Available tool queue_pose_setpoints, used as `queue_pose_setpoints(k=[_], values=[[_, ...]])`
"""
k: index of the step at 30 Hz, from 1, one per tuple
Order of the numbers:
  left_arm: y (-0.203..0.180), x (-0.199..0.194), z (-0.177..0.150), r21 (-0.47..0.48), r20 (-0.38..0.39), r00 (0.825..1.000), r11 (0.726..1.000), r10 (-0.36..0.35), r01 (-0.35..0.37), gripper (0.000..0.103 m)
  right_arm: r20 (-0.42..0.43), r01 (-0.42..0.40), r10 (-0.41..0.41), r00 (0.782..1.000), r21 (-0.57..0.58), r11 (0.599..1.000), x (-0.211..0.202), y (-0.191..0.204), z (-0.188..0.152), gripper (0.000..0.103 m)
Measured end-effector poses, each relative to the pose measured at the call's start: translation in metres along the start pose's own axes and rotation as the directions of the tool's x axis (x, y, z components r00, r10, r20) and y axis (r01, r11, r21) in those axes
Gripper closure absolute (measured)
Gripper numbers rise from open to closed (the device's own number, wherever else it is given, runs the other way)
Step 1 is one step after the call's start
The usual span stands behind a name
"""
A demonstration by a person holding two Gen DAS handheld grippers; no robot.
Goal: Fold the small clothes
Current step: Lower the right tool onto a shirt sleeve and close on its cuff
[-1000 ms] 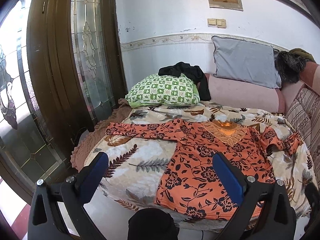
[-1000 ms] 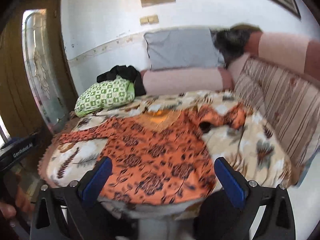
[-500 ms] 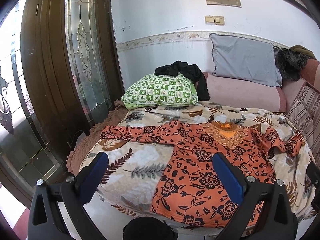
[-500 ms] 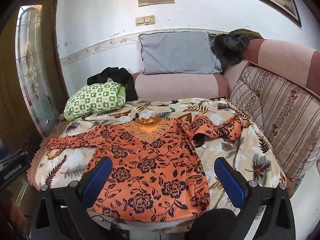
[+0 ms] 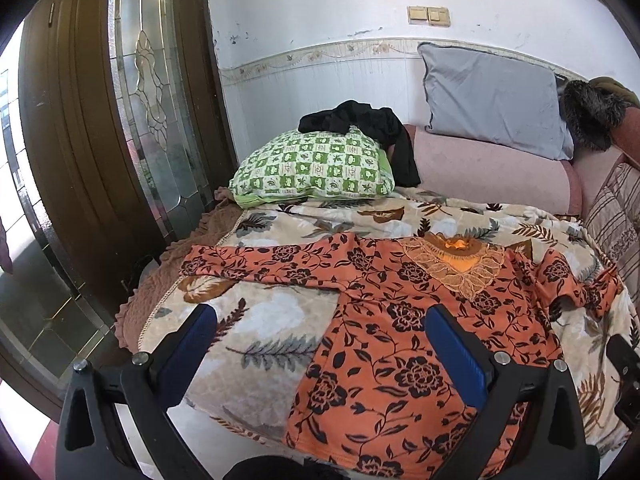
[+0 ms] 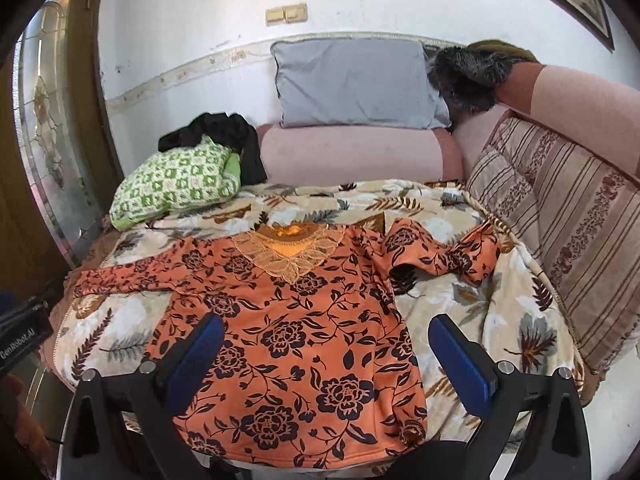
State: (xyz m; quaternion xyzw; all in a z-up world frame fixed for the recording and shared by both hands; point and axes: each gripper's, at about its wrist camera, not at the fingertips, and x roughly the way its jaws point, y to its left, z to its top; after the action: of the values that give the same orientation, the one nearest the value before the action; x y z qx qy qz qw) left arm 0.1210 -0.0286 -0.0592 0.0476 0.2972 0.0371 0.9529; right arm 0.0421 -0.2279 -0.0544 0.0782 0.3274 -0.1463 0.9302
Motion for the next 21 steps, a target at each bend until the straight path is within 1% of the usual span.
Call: queue_pose_setpoints(k=[3, 9, 11, 13, 15, 17, 19, 20, 21], values=[[-0.006, 0.016, 0.007, -0.002, -0.004, 1.0, 1.0, -0.003, 0.003, 0.0, -0.025, 0.003, -0.003, 1.0, 0.016, 1.0, 0.019, -0.004, 0.003, 0.0], [-0.021, 0.045, 0.016, 0.001, -0.012, 1.0, 1.0, -0.009, 0.009, 0.0, -0.042, 0.019, -0.018, 0.999, 0.026, 0.999, 0.05, -0.007, 0.013, 0.0], [-0.029, 0.059, 0.019, 0.004, -0.015, 1.0, 1.0, -0.013, 0.013, 0.0, -0.048, 0.016, -0.014, 0.999, 0.032, 0.999, 0.062, -0.009, 0.017, 0.0], [-0.041, 0.079, 0.022, 0.011, -0.036, 0.999, 1.0, -0.016, 0.017, 0.0, -0.055, 0.01, -0.007, 0.998, 0.042, 0.999, 0.074, -0.013, 0.019, 0.0], [-0.051, 0.099, 0.025, 0.004, -0.047, 0.999, 1.0, -0.026, 0.026, 0.0, -0.059, 0.005, -0.001, 0.998, 0.066, 0.998, 0.092, -0.024, 0.021, 0.0], [-0.069, 0.13, 0.026, 0.0, -0.061, 0.998, 1.0, -0.023, 0.023, 0.0, -0.069, 0.011, -0.004, 0.998, 0.102, 0.995, 0.115, -0.044, 0.021, 0.0], [-0.085, 0.162, 0.025, 0.001, -0.102, 0.994, 1.0, -0.031, 0.031, 0.0, -0.085, 0.027, -0.013, 0.996, 0.162, 0.986, 0.137, -0.071, 0.022, 0.0], [-0.096, 0.183, 0.023, 0.001, -0.137, 0.99, 0.999, -0.035, 0.035, 0.0, -0.103, 0.024, -0.001, 0.995, 0.216, 0.976, 0.152, -0.091, 0.022, 0.0], [-0.107, 0.203, 0.019, 0.006, -0.178, 0.983, 0.999, -0.03, 0.032, 0.0, -0.128, 0.006, 0.032, 0.991, 0.286, 0.958, 0.171, -0.115, 0.022, 0.0]])
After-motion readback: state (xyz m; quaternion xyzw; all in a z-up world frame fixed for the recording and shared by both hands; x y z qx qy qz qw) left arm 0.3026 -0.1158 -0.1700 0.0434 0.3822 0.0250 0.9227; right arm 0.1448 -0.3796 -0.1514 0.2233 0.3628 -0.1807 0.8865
